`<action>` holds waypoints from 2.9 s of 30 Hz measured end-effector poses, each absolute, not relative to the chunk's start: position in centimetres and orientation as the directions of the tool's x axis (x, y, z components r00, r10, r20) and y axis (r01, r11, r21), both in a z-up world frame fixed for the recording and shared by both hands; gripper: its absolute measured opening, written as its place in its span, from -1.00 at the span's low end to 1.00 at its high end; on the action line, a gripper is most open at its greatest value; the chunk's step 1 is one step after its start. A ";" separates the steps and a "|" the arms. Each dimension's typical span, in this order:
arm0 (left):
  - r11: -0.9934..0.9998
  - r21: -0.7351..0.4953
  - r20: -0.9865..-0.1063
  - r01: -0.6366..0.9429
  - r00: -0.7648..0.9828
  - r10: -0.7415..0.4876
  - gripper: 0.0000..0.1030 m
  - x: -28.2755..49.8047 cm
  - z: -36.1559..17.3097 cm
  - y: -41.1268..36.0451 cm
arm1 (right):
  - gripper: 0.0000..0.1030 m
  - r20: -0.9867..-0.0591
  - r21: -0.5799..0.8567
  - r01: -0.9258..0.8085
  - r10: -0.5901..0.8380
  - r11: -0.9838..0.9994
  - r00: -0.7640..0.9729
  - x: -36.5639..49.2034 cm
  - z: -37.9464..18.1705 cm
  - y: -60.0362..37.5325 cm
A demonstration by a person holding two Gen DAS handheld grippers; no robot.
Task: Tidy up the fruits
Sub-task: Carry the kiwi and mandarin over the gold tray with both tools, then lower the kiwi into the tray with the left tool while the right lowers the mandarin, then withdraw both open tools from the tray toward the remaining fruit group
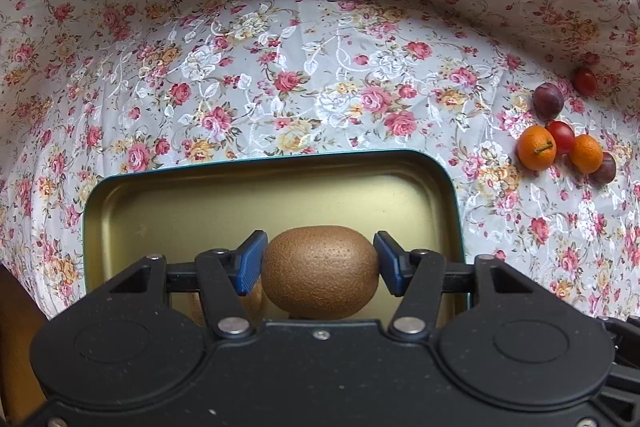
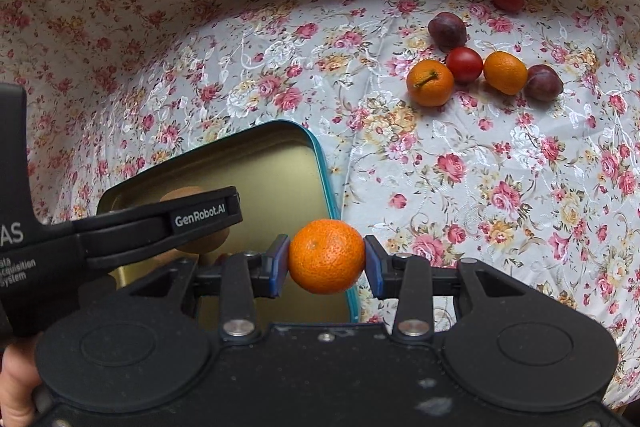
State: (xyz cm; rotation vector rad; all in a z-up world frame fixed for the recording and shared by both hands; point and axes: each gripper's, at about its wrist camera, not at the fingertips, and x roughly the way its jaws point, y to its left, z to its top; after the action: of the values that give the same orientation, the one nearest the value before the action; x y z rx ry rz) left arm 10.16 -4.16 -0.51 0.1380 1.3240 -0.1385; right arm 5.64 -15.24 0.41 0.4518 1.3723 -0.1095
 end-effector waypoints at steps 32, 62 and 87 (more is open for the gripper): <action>0.996 -0.013 -0.979 0.086 0.202 -0.030 0.20 11.7 -0.4 2.8 | -0.19 -0.951 0.230 0.202 0.176 0.952 0.254 8.1 0.6 -10.5; 0.992 0.039 -0.982 0.119 0.189 0.016 0.22 10.5 -0.4 1.1 | -0.19 -0.972 0.196 0.292 0.146 0.936 0.183 7.1 -0.6 -12.9; 0.961 0.012 -0.980 0.276 0.192 -0.043 0.23 7.8 -0.1 -8.1 | -0.19 -0.982 0.171 0.437 0.116 0.883 0.150 3.1 -1.3 -20.3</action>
State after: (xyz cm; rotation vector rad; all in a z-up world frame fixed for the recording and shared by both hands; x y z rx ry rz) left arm 7.83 -8.09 -0.15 0.2023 1.3618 -0.2262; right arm 3.13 -20.26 -1.29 0.4739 1.4163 -0.2433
